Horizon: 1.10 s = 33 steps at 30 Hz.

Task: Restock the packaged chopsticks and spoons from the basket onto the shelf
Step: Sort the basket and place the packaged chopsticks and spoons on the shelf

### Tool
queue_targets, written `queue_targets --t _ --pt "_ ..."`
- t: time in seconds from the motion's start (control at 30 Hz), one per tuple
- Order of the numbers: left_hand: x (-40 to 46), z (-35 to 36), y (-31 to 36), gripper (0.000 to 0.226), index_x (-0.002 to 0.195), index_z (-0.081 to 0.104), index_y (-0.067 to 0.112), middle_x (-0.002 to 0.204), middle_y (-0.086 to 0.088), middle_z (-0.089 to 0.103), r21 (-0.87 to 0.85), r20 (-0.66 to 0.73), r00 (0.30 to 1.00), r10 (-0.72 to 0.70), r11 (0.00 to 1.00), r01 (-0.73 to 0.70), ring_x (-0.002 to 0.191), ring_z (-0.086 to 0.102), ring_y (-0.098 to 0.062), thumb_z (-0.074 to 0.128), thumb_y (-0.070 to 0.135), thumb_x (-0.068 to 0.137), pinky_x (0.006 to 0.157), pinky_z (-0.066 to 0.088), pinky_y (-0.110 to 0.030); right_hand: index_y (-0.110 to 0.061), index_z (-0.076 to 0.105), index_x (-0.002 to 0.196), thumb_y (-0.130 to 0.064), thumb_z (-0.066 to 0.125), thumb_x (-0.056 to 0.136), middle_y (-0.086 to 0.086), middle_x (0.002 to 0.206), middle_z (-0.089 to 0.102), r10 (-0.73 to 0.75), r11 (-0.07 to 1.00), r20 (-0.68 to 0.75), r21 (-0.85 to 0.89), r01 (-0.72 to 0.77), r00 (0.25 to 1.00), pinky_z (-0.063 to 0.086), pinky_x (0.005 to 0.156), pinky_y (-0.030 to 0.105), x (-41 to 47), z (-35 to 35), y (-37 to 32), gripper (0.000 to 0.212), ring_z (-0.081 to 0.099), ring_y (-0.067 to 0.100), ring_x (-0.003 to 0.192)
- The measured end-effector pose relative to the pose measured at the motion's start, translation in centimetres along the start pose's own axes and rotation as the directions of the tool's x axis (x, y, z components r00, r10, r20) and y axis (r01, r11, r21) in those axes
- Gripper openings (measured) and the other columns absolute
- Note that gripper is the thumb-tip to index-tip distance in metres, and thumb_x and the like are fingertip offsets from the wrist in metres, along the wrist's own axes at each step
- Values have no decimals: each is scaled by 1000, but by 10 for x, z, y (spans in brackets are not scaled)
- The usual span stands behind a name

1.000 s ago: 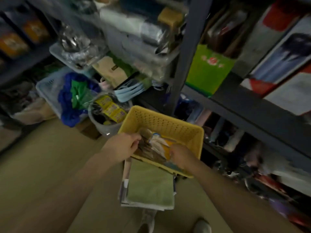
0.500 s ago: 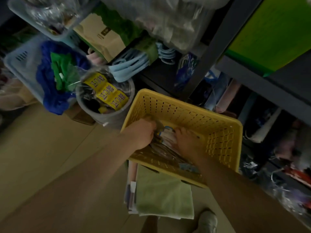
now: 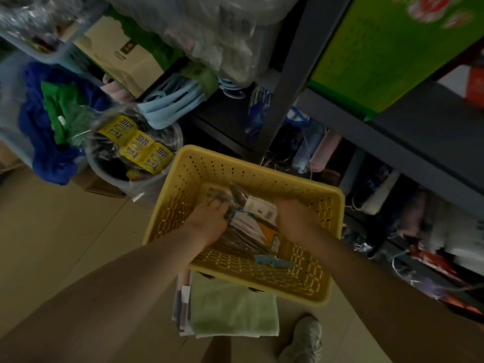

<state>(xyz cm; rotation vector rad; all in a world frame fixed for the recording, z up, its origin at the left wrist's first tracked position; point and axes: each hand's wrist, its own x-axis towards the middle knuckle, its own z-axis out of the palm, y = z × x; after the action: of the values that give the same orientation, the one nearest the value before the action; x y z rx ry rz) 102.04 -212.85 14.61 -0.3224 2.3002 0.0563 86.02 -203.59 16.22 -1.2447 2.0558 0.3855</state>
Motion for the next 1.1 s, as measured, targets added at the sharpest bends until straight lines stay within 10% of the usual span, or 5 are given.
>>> queue_targets --t 0.17,0.37,0.7,0.93,1.1 --pt "8 8 6 53 146 13 9 155 -15 14 -86 -26 999 -45 995 43 142 12 -35 31 15 96 114 20 -44 -14 54 121 -13 45 93 13 108 65 -39 996 -33 83 42 999 48 63 33 -18 -7 8 30 64 31 92" --pt "5 5 2 28 114 59 15 116 -8 63 -213 45 994 -99 971 106 104 60 -23 43 16 91 89 49 -36 -15 52 118 -11 50 89 12 113 64 12 996 -59 93 -7 998 49 66 34 -22 -4 9 30 64 30 98" --pt "-111 -89 -24 23 82 53 25 69 11 44 -352 -227 971 -73 936 -12 69 45 -10 47 46 90 53 34 -25 -20 41 126 -17 41 95 16 109 63 -68 977 -302 173 125 951 48 68 37 -103 -78 13 31 61 35 94" --pt "-176 -191 0 46 58 33 14 51 6 32 -776 -484 849 -213 552 -303 46 32 -6 69 34 78 50 25 -23 -12 53 115 -17 50 93 16 89 68 -25 884 -733 301 358 679 52 63 46 -223 -181 35 23 64 34 77" --pt "-212 -265 35 34 57 48 7 46 10 42 -791 -589 782 -206 346 -505 42 39 -7 73 22 74 43 32 -22 -29 47 98 -15 51 94 -15 82 62 126 792 -876 371 485 465 54 66 31 -312 -227 57 15 63 -1 72"
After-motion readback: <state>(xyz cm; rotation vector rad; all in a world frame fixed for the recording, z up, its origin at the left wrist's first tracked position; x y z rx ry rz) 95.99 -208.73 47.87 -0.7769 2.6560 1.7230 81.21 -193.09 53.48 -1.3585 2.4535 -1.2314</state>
